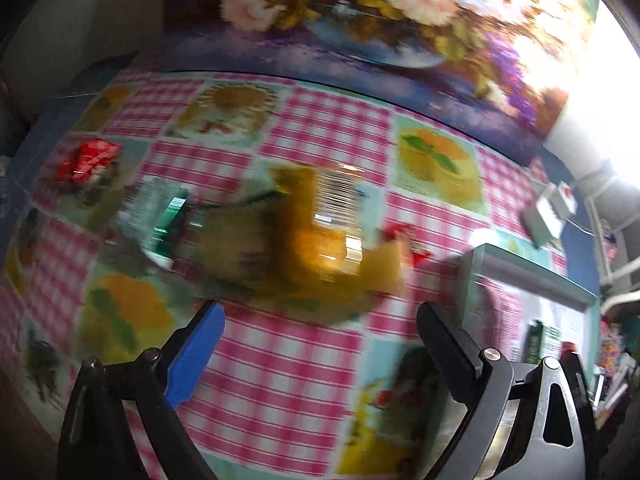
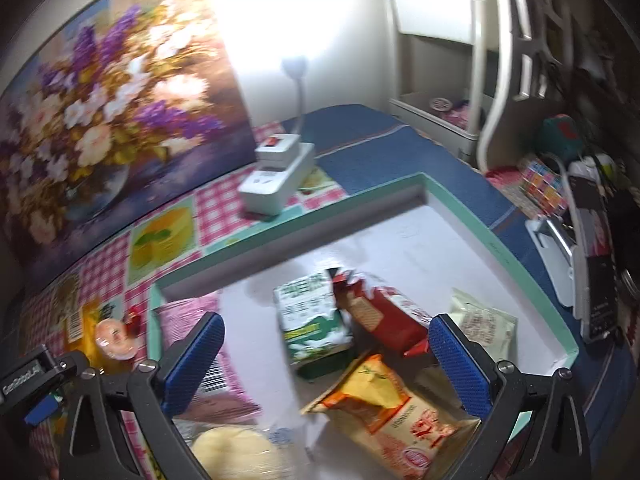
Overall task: Organize snacks
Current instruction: 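Move the left tool to the silver-green packet while the right tool approaches the yellow bread bag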
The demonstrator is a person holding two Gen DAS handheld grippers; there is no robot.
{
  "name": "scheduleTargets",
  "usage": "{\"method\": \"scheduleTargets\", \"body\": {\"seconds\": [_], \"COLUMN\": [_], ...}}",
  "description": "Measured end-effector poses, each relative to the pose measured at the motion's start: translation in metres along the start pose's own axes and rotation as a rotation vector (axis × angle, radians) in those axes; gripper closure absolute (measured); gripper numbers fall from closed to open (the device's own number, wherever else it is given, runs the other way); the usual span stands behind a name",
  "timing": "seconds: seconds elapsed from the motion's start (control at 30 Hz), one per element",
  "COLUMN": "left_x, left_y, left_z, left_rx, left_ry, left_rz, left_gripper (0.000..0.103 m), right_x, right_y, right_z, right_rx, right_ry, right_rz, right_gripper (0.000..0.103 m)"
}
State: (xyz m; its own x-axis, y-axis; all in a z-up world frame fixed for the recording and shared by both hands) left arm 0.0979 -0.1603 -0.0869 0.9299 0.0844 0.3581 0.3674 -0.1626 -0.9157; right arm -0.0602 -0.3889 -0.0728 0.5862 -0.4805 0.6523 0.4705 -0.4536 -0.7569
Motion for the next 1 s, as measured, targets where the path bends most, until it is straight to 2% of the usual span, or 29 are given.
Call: {"method": "scheduleTargets", "body": {"seconds": [0.13, 0.33, 0.6, 0.8, 1.0], "left_x": [0.019, 0.037, 0.049, 0.055, 0.064], "left_y": [-0.008, -0.024, -0.033, -0.033, -0.035], "left_z": [0.034, 0.075, 0.113, 0.133, 0.157], "left_rx": [0.041, 0.030, 0.032, 0.033, 0.048], "left_ry": [-0.065, -0.170, -0.251, -0.304, -0.345], "left_rz": [-0.035, -0.073, -0.095, -0.098, -0.110], "left_gripper": [0.006, 0.006, 0.006, 0.006, 0.006], "right_x": [0.006, 0.015, 0.005, 0.003, -0.003], "right_y": [-0.008, -0.024, -0.024, -0.030, -0.025], "right_z": [0.024, 0.043, 0.091, 0.119, 0.143], "right_rx": [0.039, 0.106, 0.270, 0.317, 0.361], "right_ry": [-0.063, -0.072, -0.105, -0.157, -0.186], "right_rz": [-0.030, -0.092, -0.070, -0.086, -0.041], "right_gripper": [0.000, 0.000, 0.000, 0.000, 0.000]}}
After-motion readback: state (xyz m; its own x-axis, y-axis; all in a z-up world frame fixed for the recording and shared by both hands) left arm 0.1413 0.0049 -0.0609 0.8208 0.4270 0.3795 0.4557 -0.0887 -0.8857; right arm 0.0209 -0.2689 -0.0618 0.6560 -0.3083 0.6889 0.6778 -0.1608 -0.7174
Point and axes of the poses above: each gripper's, at about its wrist camera, not at the fingertips, and y roughly the way its jaws point, z to its left, x to its top, the point moved 9 cm from there along y, roughly the way its jaws point, and after that the axes turned 14 degrees about -y, right-handed, at the moved point
